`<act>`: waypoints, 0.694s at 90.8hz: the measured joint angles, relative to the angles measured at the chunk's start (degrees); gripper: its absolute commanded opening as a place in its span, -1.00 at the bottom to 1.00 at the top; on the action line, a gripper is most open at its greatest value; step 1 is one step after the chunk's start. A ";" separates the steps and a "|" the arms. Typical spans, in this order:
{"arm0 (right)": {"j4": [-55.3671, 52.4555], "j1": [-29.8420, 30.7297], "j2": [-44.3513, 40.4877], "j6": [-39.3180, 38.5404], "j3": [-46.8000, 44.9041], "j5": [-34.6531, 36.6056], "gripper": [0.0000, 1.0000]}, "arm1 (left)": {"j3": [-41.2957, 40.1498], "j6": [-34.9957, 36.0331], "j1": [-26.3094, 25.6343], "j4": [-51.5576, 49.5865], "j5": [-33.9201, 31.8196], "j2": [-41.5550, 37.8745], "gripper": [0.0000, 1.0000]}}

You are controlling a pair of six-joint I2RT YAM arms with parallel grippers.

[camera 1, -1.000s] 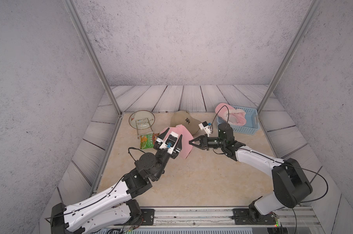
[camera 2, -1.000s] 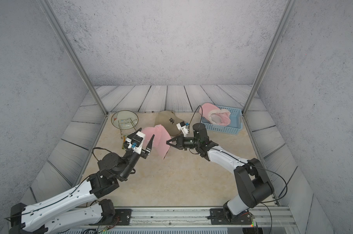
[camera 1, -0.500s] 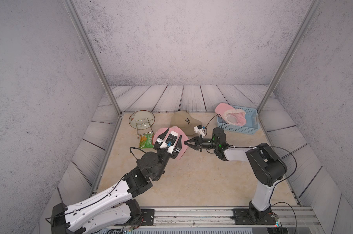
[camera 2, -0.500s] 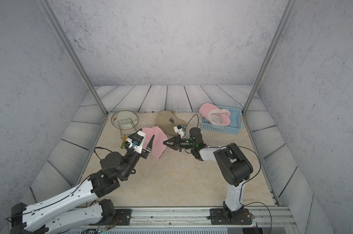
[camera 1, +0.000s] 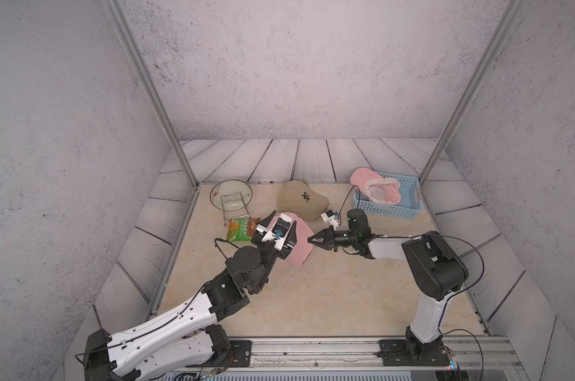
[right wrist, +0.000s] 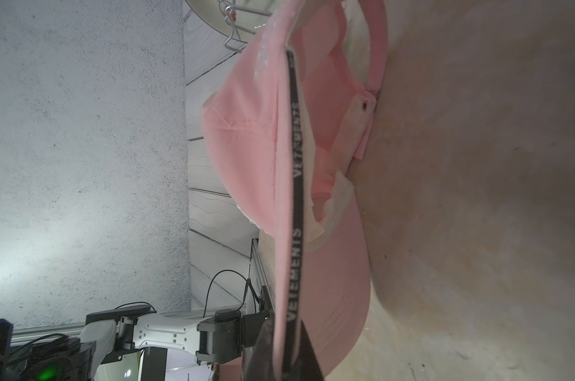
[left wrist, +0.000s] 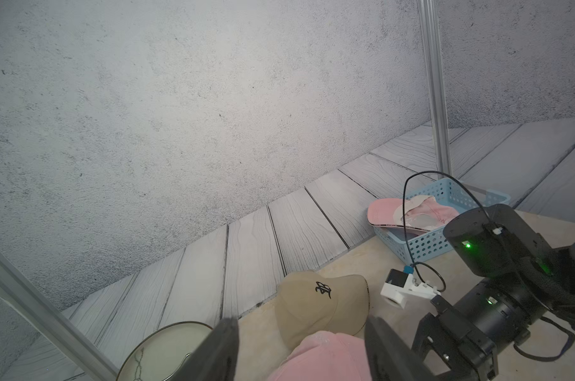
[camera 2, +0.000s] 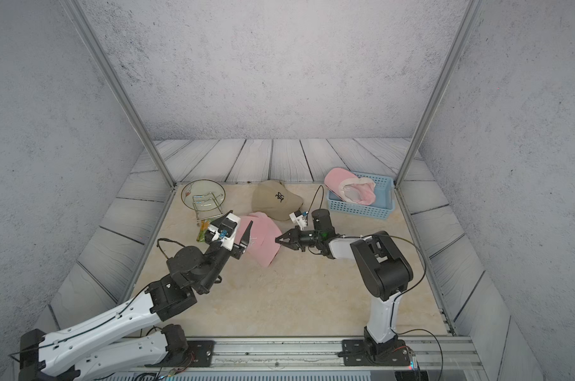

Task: Turn the baseball cap inside out
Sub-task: Place the baseball cap at the center of the board.

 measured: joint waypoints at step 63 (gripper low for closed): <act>-41.57 -2.80 9.60 -29.03 22.82 9.11 -0.19 | -0.02 0.04 0.68 -0.74 -0.22 0.74 0.32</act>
